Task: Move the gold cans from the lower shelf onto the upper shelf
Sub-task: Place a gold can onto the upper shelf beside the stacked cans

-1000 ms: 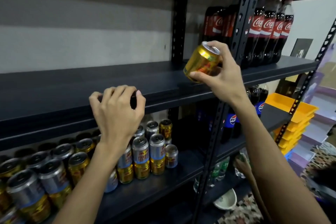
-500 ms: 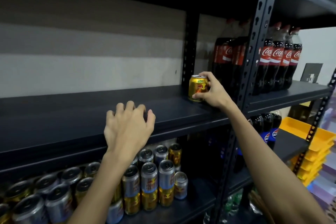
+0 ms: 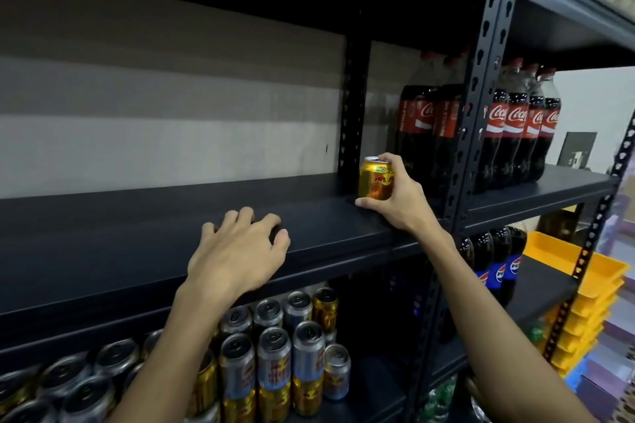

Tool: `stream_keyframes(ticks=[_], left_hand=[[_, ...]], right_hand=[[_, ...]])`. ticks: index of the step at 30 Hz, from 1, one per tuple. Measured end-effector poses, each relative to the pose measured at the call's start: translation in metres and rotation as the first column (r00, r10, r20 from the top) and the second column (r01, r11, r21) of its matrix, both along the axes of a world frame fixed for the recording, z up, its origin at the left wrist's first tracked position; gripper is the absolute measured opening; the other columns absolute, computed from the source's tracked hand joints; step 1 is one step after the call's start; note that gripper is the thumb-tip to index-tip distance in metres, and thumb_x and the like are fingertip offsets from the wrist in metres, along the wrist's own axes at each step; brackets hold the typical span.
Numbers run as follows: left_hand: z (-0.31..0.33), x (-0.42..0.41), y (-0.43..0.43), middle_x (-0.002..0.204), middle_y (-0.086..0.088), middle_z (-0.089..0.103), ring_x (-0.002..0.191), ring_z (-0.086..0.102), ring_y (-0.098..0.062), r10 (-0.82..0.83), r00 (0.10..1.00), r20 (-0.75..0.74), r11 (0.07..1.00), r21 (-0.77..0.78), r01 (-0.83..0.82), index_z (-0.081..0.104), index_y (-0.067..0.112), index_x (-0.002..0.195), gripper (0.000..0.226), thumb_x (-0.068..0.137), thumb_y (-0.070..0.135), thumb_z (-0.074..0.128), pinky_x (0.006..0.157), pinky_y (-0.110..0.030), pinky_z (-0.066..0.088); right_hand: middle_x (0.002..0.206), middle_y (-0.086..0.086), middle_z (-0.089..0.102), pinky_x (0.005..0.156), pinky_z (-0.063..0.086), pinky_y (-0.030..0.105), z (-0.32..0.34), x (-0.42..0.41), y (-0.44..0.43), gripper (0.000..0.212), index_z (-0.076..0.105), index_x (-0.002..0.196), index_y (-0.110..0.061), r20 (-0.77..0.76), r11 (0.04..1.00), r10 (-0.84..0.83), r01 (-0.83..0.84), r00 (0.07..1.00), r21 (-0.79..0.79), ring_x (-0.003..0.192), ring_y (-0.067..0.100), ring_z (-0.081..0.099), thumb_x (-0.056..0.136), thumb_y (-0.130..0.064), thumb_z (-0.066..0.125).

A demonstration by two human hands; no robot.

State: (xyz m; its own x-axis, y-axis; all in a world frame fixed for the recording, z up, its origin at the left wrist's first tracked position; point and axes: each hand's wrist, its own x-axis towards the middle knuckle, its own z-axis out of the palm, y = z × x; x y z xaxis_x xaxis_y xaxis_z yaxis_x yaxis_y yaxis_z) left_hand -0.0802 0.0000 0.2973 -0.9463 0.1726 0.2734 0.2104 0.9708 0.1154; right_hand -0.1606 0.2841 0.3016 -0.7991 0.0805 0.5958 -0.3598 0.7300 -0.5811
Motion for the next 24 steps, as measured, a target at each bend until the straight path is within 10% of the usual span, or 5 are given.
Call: stream_keyframes(ticks=[11,24], left_hand=[[0.0026,0.0046,0.0007,0.154,0.006,0.036,0.14,0.033,-0.019,-0.011,0.999,0.044,1.0,-0.027,0.012,0.029,0.037,0.149,0.054,0.102,0.054,0.011,0.111,-0.046,0.025],[0.0035,0.0064,0.0006,0.155,0.007,0.035,0.141,0.032,-0.019,-0.008,0.999,0.048,1.0,-0.017,0.009,0.028,0.038,0.15,0.055,0.101,0.056,0.011,0.111,-0.045,0.025]], right_hand=[[0.117,-0.001,0.055,0.07,0.043,0.011,-0.002,0.0017,0.0,0.08,0.034,0.145,-0.032,-0.017,0.999,-0.018,0.018,1.0,-0.031,0.099,0.018,0.06,0.083,-0.016,0.083],[0.127,0.008,0.059,0.083,0.051,0.028,-0.001,0.0012,0.0002,0.08,0.033,0.145,-0.033,0.012,1.0,-0.01,0.01,1.0,-0.028,0.107,0.025,0.063,0.084,-0.017,0.083]])
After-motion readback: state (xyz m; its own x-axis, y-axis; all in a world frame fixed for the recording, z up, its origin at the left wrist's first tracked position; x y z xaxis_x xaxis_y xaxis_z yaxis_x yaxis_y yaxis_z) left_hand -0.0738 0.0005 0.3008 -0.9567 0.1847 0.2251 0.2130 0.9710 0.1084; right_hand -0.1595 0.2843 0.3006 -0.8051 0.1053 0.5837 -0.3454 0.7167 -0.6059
